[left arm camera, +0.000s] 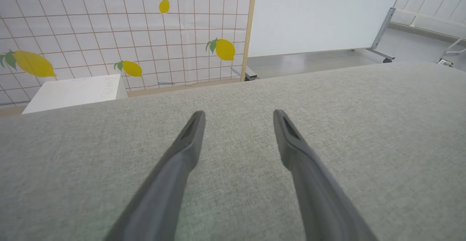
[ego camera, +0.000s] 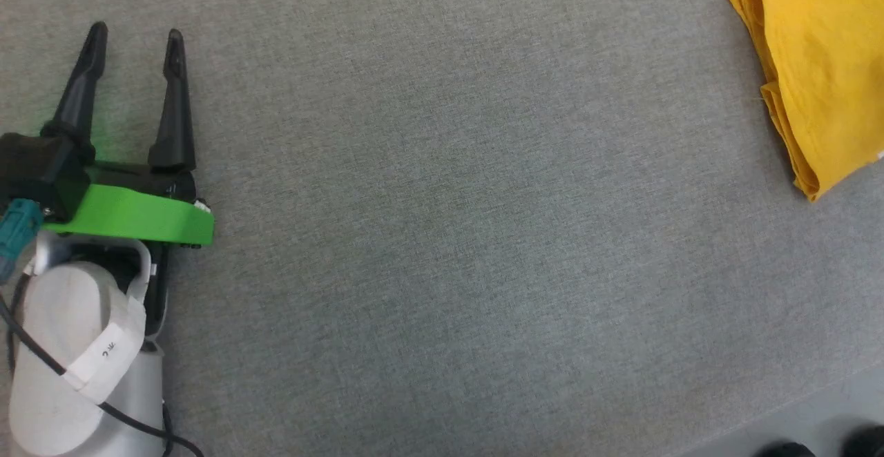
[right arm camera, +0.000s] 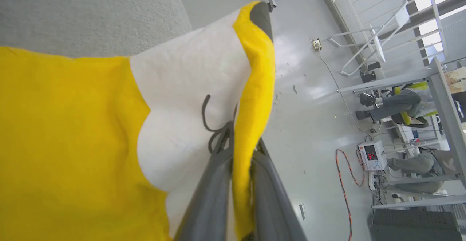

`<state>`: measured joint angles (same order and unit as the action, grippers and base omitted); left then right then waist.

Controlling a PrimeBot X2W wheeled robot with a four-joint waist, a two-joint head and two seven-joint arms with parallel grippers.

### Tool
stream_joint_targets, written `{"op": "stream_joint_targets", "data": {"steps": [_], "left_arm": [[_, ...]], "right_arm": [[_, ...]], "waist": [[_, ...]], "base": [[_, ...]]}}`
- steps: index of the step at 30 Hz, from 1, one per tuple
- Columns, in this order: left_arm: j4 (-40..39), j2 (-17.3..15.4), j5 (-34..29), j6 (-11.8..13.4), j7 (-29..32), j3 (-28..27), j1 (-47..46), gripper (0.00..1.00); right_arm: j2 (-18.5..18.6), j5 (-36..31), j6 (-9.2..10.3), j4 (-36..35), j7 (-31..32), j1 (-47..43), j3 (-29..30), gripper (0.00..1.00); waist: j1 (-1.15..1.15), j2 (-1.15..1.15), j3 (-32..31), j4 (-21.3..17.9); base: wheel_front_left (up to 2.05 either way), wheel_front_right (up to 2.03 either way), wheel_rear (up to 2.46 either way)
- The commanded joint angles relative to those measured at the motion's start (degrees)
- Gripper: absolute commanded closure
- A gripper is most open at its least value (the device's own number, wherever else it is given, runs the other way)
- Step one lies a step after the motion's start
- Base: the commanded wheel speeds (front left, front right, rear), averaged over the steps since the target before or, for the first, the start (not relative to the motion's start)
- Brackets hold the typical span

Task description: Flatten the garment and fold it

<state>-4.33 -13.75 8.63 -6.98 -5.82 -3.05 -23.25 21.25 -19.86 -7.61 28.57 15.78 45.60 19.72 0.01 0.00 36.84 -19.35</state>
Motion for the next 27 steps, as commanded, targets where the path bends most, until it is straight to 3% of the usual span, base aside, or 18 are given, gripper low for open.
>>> {"op": "stream_joint_targets", "data": {"steps": [1, 2, 7, 13, 14, 17, 27], "left_arm": [[1.6, 0.0, 0.2, 0.3, -0.4, -0.1, 1.0, 0.00], [2.3, 0.2, 0.3, 0.3, -0.8, 0.0, 1.3, 0.00], [6.4, 1.9, 1.1, 0.4, -3.3, 1.0, 3.0, 0.00], [12.1, 4.7, 2.2, 0.6, -5.9, 2.6, 5.9, 0.00], [14.1, 5.7, 2.5, 1.1, -6.7, 2.9, 7.3, 0.00], [15.9, 6.6, 2.9, 1.5, -7.5, 3.1, 8.6, 0.00], [19.4, 8.5, 4.2, 1.4, -8.8, 4.9, 10.5, 0.00]], "right_arm": [[-0.4, -0.9, 0.12, 0.4, 0.3, 0.1, 1.2, 0.54], [-0.8, -1.5, 0.12, 0.5, 0.2, -0.2, 2.2, 0.00], [-1.3, -2.3, 0.12, 1.3, -1.2, -2.4, 4.0, 0.00], [-1.3, 2.6, 0.12, 0.6, -5.4, -7.8, 2.7, 0.00], [-1.1, 6.7, 0.12, -0.9, -7.5, -11.1, 0.7, 0.00], [-2.0, 11.7, 0.12, -4.6, -10.2, -14.7, -1.4, 0.00], [-8.1, 22.9, 0.12, -23.1, -16.0, -30.6, -6.5, 0.00]], "waist": [[-0.01, 0.00, -1.7, 0.6], [-0.01, 0.00, -2.7, 0.8], [-0.01, 0.00, -9.2, 2.2], [-0.01, 0.00, -18.9, 5.5], [-0.01, 0.00, -22.7, 7.3], [-0.01, 0.00, -26.2, 9.3], [-0.01, 0.00, -32.1, 17.1]], "base": [[0.00, 0.00, 0.00], [0.00, 0.00, 0.00], [0.00, 0.00, 0.00], [0.00, 0.00, 0.00], [0.00, 0.00, 0.00], [0.00, 0.00, 0.00], [0.00, 0.00, 0.00]]}}
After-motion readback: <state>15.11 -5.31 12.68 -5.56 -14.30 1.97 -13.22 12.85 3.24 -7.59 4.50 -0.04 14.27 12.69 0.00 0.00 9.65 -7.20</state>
